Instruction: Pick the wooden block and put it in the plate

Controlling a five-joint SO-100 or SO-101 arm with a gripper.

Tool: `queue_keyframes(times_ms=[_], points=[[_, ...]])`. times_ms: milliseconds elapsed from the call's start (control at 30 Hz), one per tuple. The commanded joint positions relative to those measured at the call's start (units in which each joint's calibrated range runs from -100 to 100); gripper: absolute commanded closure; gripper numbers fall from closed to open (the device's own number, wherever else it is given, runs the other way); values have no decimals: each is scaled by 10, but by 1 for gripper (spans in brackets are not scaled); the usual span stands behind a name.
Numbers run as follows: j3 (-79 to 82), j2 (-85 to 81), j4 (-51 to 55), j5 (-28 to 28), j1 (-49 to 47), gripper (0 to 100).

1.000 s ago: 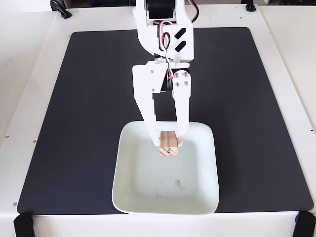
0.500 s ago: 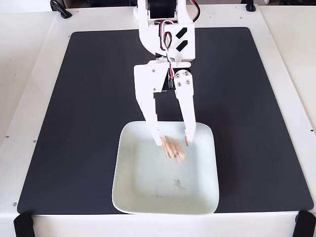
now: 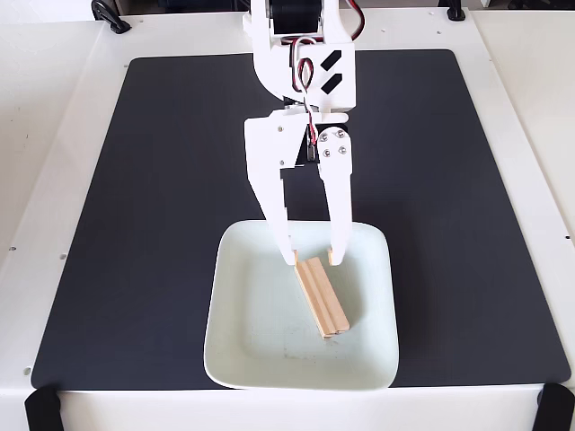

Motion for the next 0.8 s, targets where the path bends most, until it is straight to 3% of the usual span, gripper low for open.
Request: queue_keyframes(times_ms=[0, 300, 433, 633, 767], points=[[2, -19, -7, 1, 7, 99], [125, -143, -8, 1, 6, 99], [281, -283, -27, 1, -1, 99], [580, -529, -158, -18, -24, 99], [729, -688, -150, -18, -46, 99]])
